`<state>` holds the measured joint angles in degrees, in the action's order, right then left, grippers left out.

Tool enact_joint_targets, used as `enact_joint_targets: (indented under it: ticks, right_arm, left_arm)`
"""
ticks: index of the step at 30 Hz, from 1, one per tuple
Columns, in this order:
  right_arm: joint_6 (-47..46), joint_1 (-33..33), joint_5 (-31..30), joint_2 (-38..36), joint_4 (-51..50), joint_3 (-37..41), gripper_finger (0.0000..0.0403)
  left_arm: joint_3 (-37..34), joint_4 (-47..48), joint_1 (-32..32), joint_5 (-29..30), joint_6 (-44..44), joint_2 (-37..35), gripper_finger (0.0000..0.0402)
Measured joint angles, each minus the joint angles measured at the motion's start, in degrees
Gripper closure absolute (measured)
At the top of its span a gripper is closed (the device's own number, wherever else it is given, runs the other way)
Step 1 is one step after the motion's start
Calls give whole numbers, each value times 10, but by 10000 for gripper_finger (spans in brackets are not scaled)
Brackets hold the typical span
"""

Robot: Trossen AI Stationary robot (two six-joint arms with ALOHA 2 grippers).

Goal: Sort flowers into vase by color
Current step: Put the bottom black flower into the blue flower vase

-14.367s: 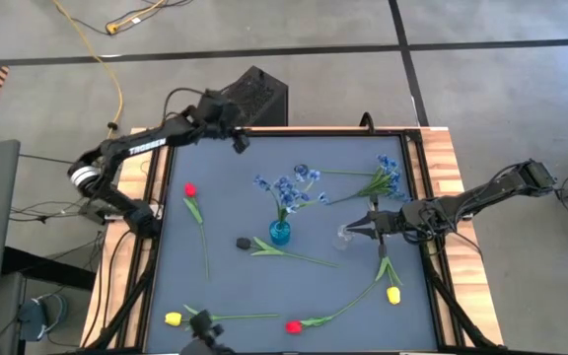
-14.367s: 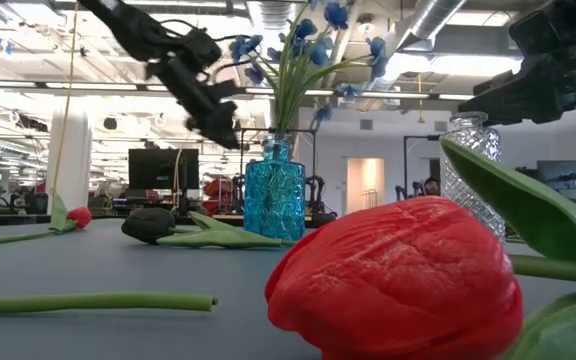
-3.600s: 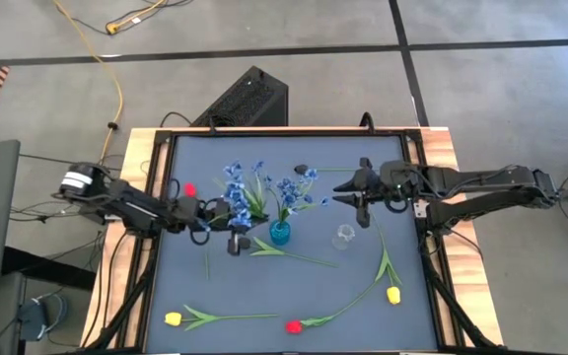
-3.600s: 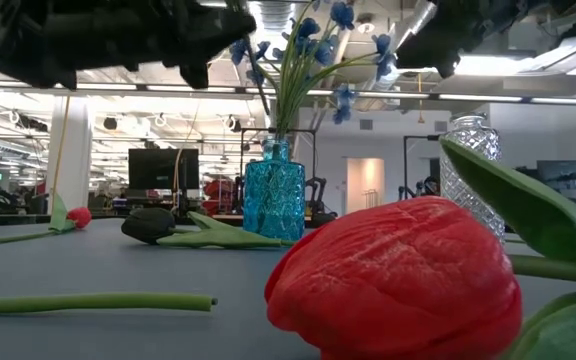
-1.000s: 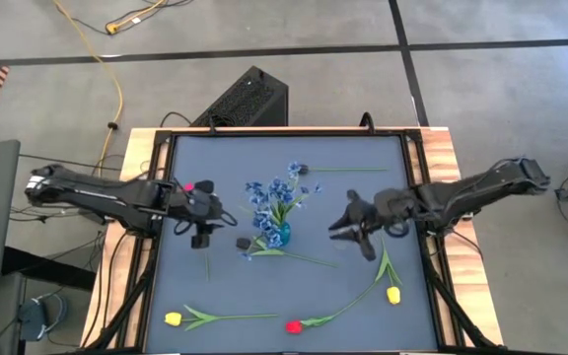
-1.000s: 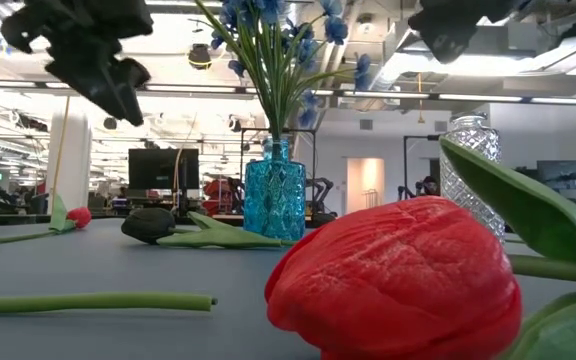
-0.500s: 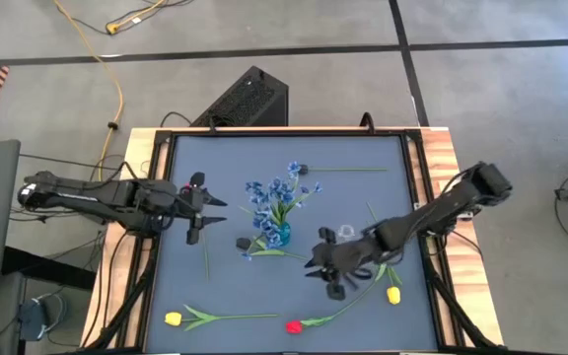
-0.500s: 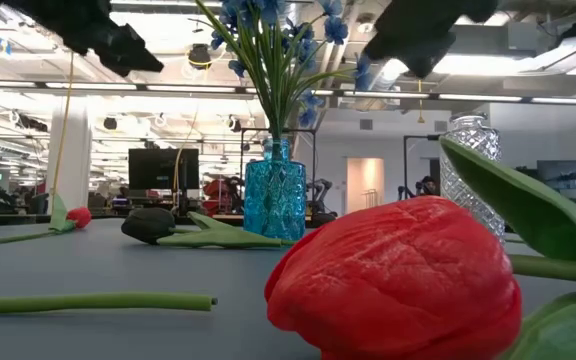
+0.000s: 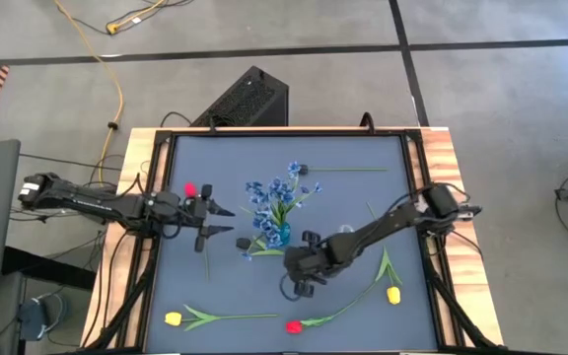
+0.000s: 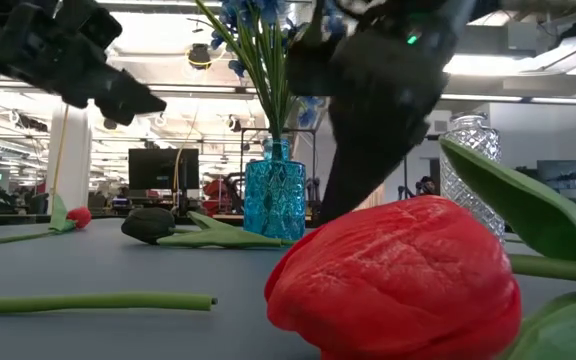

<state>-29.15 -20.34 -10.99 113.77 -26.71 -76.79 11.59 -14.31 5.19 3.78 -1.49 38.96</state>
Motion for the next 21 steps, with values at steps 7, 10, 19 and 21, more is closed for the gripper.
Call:
enact_joint_targets:
  ticks: [7, 10, 19, 21]
  right_arm:
    - [-6, 7, -45, 29, -26, -25, 271]
    - [-6, 4, -59, 24, -40, -25, 271]
    - [0, 7, -48, 17, -42, -9, 271]
    - [-7, 11, -44, 17, -33, 5, 271]
  left_arm:
    - [-7, -3, 1, -10, -9, 0, 233]
    - [-7, -3, 2, -10, -2, 0, 233]
    - [-7, -2, 2, -16, -1, 0, 233]
    - [-7, -2, 2, -19, -4, 0, 233]
